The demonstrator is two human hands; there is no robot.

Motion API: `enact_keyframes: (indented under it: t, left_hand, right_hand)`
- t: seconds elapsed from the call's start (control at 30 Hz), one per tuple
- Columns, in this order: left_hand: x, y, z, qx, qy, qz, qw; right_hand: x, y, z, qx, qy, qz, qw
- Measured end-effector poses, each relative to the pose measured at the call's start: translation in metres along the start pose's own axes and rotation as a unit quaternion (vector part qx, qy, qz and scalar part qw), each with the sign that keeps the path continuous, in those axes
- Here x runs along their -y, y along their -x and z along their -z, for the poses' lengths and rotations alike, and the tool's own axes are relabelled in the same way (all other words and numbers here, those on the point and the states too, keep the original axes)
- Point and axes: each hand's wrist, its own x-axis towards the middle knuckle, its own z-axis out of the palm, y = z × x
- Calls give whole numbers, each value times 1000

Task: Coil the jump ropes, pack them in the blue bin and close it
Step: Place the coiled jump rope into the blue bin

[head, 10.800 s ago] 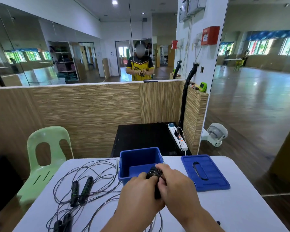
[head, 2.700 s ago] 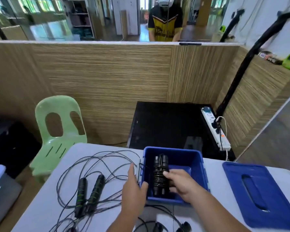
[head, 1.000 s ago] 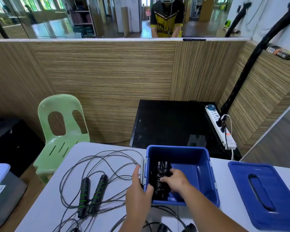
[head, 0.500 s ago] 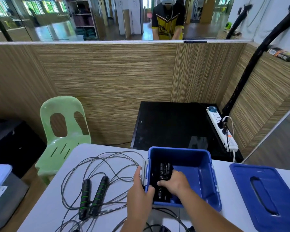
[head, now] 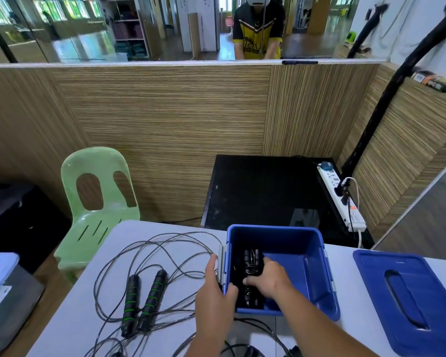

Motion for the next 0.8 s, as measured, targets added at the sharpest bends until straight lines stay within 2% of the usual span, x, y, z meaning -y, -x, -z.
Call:
enact_keyframes:
  t: [0.27,0.37,0.47,0.53,0.6,0.7,0.8]
  left_hand:
    - [0,2,2,-1,0,-12,1000]
    - [-1,3,2,-4,9,-15,1000]
    - [-3,4,3,-4,25,-24,999]
    - [-4,5,5,-4,28,-27,999]
    - [-5,6,6,-6,24,-30,999]
    - [-5,4,6,-8,9,-29,1000]
    - [-9,-1,2,-10,7,-14,1000]
  right_hand:
    - [11,18,21,2,53,26,998]
    - [14,42,44,-62,81,91,991]
    - [-4,76,74,-182,75,161,967]
    - [-29,92,93,-258,73,146,952]
    - [-56,100,105,-291,64,93,950]
    - [-85,99,108,-273,54,22,960]
    - [-97,92,107,-269,36,7,962]
